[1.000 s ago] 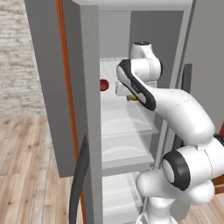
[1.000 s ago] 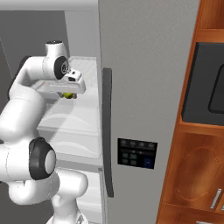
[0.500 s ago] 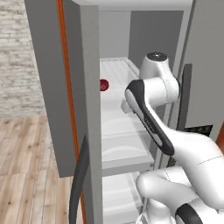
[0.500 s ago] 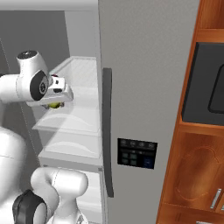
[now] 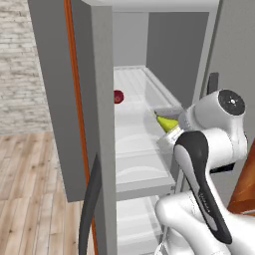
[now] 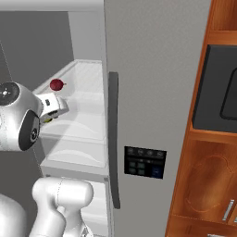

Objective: Pick up both pears from the fridge and place them inside the tupperware on the counter.

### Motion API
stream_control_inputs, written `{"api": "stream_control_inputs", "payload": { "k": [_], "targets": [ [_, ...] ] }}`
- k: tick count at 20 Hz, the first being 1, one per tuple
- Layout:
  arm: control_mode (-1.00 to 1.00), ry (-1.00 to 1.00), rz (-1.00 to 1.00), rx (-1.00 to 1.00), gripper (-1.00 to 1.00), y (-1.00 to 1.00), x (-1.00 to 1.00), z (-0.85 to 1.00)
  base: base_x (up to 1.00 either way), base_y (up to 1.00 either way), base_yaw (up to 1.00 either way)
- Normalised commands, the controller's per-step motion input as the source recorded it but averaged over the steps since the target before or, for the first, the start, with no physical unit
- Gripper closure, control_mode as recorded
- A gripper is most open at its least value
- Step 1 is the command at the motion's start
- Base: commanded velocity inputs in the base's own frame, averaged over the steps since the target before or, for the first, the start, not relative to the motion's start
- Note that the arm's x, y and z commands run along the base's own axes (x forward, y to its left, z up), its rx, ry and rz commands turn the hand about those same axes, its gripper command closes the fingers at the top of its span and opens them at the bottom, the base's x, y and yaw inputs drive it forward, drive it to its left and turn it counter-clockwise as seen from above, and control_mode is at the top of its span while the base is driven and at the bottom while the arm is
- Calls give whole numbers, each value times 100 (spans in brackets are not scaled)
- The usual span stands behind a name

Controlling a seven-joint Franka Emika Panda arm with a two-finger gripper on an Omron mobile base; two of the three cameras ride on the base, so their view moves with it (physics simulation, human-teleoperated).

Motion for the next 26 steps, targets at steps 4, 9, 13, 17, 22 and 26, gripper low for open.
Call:
{"api": "stream_control_inputs", "payload": {
  "k": [4,9,13,17,22,26],
  "targets": [
    [-100,-27,19,0,100,-26,-49,37,0,0,0],
    [100,-2,2,0,100,-4,-8,6,-31,-11,6],
    [100,0,0,0,100,0,0,0,-37,-1,10],
    [100,0,0,0,100,0,0,0,-46,-15,18],
    [100,0,0,0,100,0,0,0,-18,-35,43],
    [100,0,0,0,100,0,0,0,-10,-60,52]
  ]
}}
